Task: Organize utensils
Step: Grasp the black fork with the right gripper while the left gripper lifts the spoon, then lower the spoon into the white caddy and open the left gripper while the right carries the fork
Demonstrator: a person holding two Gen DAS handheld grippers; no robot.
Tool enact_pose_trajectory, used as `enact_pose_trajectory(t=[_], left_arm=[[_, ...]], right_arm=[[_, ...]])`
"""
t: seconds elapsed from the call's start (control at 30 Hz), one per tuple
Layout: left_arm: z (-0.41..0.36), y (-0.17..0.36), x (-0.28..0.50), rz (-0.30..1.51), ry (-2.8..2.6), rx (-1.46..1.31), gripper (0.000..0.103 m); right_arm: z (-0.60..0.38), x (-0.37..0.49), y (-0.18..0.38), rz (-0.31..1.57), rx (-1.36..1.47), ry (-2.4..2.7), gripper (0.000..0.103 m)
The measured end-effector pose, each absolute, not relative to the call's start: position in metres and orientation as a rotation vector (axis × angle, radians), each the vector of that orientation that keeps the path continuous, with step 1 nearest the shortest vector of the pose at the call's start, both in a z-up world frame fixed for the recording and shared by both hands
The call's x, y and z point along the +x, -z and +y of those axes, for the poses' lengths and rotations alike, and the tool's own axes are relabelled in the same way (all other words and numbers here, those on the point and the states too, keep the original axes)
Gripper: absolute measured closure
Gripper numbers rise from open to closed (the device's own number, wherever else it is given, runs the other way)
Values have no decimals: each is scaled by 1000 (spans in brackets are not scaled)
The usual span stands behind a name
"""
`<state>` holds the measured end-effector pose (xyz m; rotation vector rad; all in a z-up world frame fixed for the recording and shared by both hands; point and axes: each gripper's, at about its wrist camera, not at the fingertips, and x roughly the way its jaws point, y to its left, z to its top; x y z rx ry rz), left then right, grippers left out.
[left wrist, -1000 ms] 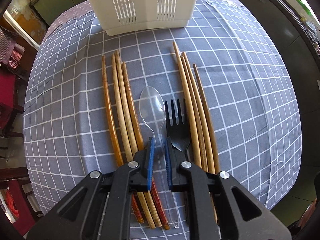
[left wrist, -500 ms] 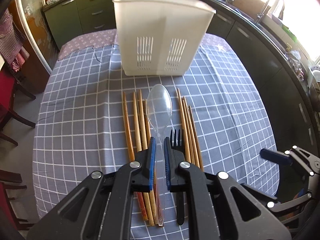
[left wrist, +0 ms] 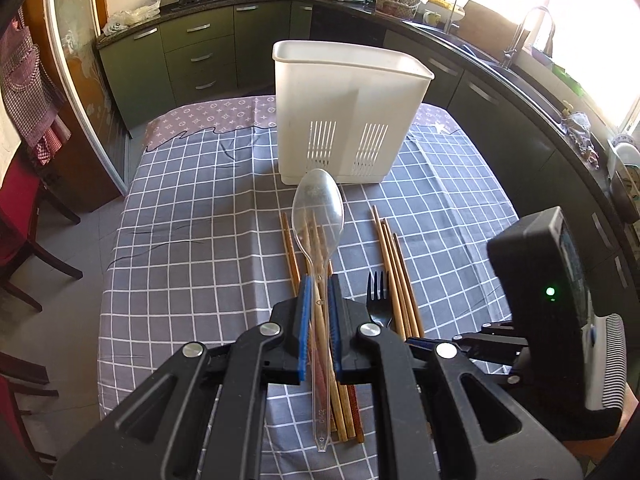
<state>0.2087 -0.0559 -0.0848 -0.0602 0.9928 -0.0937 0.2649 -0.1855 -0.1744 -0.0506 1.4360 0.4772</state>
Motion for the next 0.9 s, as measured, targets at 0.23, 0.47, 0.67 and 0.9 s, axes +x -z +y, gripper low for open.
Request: enact_pose_trajectory(t=[0.23, 0.47, 0.67, 0.9], left_arm=[[-49, 85, 208, 983, 108, -64, 95], [-40, 78, 209, 968, 107, -74, 95], [-33, 46, 216, 906, 109, -102, 95], [-28, -31, 246, 694, 123, -145, 94]], right_arm=[[-175, 278, 191, 1466, -72, -391, 89], [-157, 277, 194, 1431, -146, -351, 91], [-170, 272, 178, 1369, -74, -421, 93], [-211, 256, 132, 1178, 101, -564, 93]])
